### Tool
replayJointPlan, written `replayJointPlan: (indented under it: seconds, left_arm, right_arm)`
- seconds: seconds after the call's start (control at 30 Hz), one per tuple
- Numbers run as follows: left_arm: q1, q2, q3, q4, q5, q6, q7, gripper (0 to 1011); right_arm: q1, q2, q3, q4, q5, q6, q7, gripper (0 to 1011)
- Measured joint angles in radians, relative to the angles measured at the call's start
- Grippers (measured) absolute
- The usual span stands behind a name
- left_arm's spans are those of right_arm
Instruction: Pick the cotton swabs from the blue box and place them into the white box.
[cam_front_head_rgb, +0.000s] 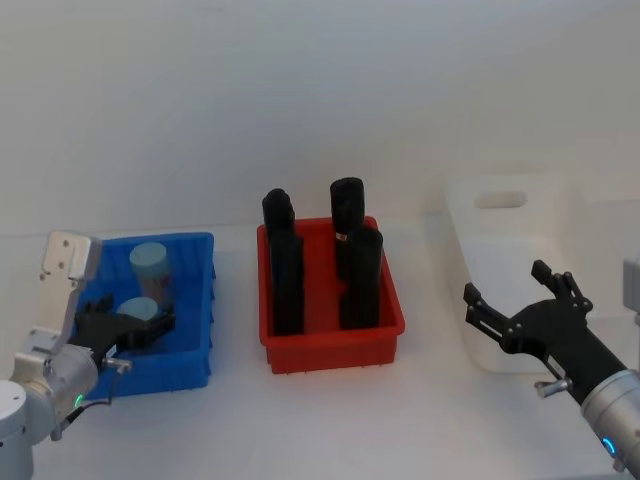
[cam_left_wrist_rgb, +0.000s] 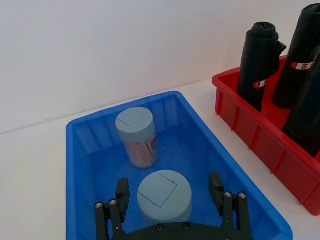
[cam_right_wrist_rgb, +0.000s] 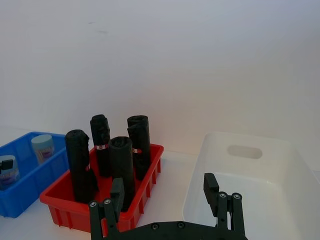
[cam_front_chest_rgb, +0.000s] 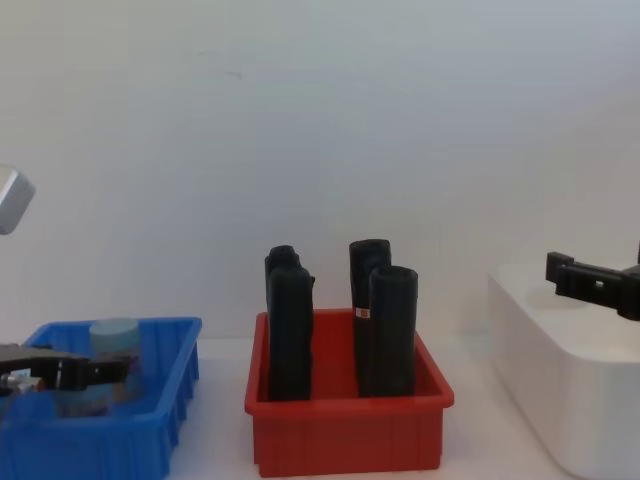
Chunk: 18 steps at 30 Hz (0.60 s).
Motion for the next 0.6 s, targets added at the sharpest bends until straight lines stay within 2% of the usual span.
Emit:
replayJointPlan:
  seconds: [0.13,0.23,0.43,0.53,0.6]
  left_arm:
    - [-0.01,-0.001,-0.007,0.02,-0.012,0.003,-0.01,1004]
    - [-0.017,-0.002,-0.012,0.034,-0.022,0.004,-0.019,964]
    - [-0.029,-0.005,-0.02,0.056,-0.044,0.005,-0.037,835]
    - [-0.038,-0.007,-0.024,0.07,-0.056,0.005,-0.056,702]
    - [-0.041,-0.007,-0.025,0.074,-0.06,0.005,-0.064,663]
  right_arm:
    - [0.0,0.0,0.0,0.0,0.0,0.0,0.0,1001]
    - [0.0,0.0,0.0,0.0,0.0,0.0,0.0,1001]
    - [0.0,0.0,0.0,0.0,0.0,0.0,0.0,1001]
    - [0.0,0.0,0.0,0.0,0.0,0.0,0.0,1001]
    - [0.0,0.0,0.0,0.0,0.0,0.0,0.0,1001]
